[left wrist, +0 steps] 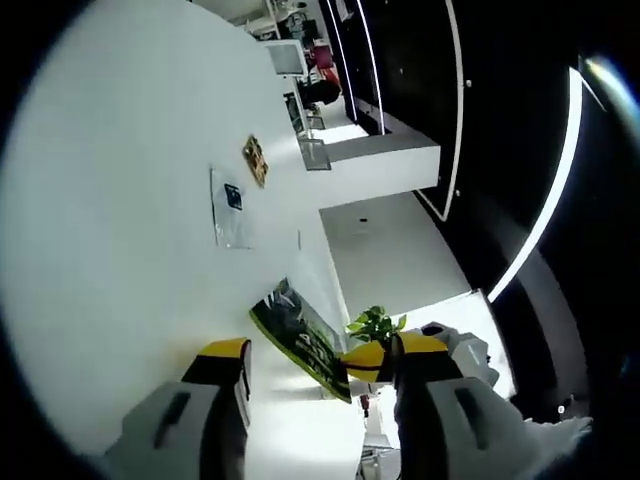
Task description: Arrange the skincare products in the storage area until every visible bottle or jar stands upright without overlapping.
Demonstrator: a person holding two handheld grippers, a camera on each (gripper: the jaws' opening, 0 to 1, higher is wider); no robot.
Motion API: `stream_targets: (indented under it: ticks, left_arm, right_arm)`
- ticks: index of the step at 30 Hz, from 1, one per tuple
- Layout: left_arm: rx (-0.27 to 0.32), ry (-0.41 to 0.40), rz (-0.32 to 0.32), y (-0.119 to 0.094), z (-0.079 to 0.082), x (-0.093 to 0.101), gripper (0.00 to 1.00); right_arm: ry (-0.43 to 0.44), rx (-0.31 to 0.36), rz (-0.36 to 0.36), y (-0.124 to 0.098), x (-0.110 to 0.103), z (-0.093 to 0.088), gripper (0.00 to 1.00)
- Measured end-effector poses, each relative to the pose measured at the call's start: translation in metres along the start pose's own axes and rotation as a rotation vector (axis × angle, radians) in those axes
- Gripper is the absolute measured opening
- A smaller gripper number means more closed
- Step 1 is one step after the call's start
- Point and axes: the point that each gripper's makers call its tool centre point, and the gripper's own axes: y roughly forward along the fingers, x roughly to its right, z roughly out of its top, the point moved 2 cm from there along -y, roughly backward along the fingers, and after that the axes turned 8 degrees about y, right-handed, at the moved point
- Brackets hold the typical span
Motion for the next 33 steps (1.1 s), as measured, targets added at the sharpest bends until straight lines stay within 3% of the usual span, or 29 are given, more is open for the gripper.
stream_targets:
  ticks: [8,15,20,25,33]
  left_arm:
    - [-0.005,0.037,0.069,0.014,-0.003,-0.002,0.49]
    - [-0.033,0.123,0.094,0.028,0.001,0.009,0.2]
    - [-0.092,0.204,0.099,0.035,-0.01,0.016,0.02]
    - [-0.105,0.254,0.131,0.034,-0.018,0.016,0.0]
    - [-0.086,0.311,0.177,0.024,-0.038,0.02,0.0]
  right_arm:
    - [0.003,0.032,-0.016,-0.005,-0.003,0.003,0.0]
    - [-0.012,0.04,0.014,-0.005,-0.02,0.003,0.0]
    - [-0.006,0.031,0.026,-0.007,-0.024,-0.001,0.0]
    - [-0.011,0.006,0.033,-0.008,-0.03,-0.006,0.0]
    - [-0.052,-0.09,0.044,-0.005,-0.039,-0.017,0.0]
